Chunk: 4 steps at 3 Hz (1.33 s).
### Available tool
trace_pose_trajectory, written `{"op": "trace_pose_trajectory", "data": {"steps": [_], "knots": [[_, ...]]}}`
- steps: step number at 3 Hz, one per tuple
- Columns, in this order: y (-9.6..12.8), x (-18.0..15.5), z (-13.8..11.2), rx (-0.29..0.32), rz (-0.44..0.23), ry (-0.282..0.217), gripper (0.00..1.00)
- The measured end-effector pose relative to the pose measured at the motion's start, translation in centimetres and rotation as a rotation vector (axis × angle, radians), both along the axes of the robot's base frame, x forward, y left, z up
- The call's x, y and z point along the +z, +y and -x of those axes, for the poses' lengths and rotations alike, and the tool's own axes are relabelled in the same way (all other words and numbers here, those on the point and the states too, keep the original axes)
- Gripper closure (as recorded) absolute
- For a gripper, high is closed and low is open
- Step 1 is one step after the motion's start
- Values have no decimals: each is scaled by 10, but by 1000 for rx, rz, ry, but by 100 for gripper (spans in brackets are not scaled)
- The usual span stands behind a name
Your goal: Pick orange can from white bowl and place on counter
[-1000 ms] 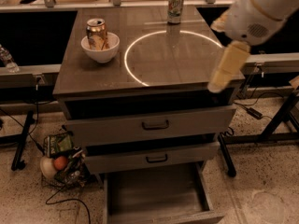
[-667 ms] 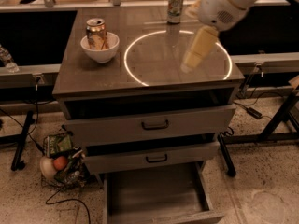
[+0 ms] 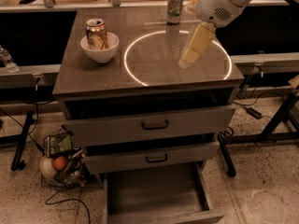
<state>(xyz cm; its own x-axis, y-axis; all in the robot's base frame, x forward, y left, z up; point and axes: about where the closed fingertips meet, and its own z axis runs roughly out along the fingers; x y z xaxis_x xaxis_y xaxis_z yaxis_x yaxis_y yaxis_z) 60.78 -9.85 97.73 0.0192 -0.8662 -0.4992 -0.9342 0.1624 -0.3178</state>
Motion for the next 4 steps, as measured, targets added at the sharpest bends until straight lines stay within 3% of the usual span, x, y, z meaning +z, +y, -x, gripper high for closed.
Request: {"op": "trace_pose_trajectory", "data": {"steps": [1, 2, 3, 4], "knots": [[20, -10, -24, -1, -57, -8, 0], [79, -30, -84, 39, -162, -24, 0], [122, -40, -126, 66, -239, -34, 0], [180, -54, -161, 89, -357, -5, 0]]}}
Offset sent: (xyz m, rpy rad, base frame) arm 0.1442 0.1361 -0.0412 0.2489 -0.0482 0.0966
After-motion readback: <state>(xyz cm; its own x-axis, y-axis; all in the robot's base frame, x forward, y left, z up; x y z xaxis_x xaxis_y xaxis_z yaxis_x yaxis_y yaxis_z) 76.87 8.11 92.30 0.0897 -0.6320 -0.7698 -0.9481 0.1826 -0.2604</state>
